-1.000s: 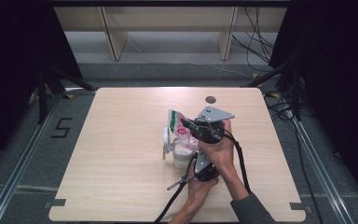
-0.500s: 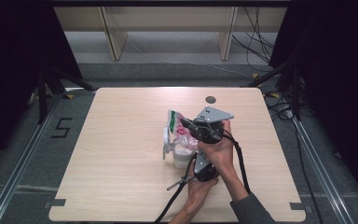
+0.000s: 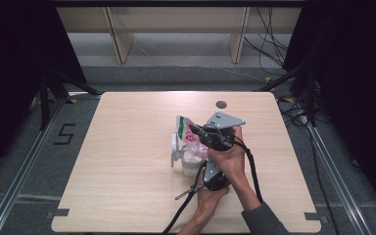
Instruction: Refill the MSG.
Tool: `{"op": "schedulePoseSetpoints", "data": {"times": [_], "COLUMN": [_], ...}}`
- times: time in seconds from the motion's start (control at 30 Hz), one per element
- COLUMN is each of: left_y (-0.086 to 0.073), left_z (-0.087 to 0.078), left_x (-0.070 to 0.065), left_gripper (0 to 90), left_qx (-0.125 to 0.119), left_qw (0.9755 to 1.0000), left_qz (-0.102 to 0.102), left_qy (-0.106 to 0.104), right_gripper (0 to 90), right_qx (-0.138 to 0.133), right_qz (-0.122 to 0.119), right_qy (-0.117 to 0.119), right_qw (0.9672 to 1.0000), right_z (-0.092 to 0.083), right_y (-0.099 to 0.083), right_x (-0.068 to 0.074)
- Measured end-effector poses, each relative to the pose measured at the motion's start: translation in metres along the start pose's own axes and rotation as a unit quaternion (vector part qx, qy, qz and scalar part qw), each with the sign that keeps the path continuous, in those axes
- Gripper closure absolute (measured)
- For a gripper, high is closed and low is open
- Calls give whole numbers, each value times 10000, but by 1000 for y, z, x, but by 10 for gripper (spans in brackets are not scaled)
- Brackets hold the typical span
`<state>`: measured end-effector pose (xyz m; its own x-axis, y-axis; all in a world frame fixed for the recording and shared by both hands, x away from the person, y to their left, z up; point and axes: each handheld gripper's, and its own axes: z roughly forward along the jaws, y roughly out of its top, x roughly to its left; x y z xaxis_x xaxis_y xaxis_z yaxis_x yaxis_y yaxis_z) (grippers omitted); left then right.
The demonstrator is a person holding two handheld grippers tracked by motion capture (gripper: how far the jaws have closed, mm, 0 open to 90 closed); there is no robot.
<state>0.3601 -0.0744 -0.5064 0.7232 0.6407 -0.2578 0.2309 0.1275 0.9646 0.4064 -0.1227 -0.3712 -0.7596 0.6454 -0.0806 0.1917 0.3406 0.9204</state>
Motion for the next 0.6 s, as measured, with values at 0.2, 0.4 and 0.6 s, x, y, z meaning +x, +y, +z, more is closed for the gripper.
{"op": "schedulePoseSetpoints", "data": {"times": [0.2,0.4,0.6], "left_y": [0,1,1], "left_z": [0,0,-1], "left_x": [1,0,0], "left_gripper": [772,772,772], "left_qx": [34,-3,28], "left_qw": [10000,10000,10000], "left_qz": [20,-8,11], "left_qy": [-13,-8,5], "right_gripper": [900,900,900], "right_qx": [-65,-41,18], "right_qz": [-31,-42,-58], "right_qy": [7,9,70], "right_qw": [10000,10000,10000], "right_z": [0,-1,0], "right_y": [0,1,0], "right_x": [-1,-1,-1]}}
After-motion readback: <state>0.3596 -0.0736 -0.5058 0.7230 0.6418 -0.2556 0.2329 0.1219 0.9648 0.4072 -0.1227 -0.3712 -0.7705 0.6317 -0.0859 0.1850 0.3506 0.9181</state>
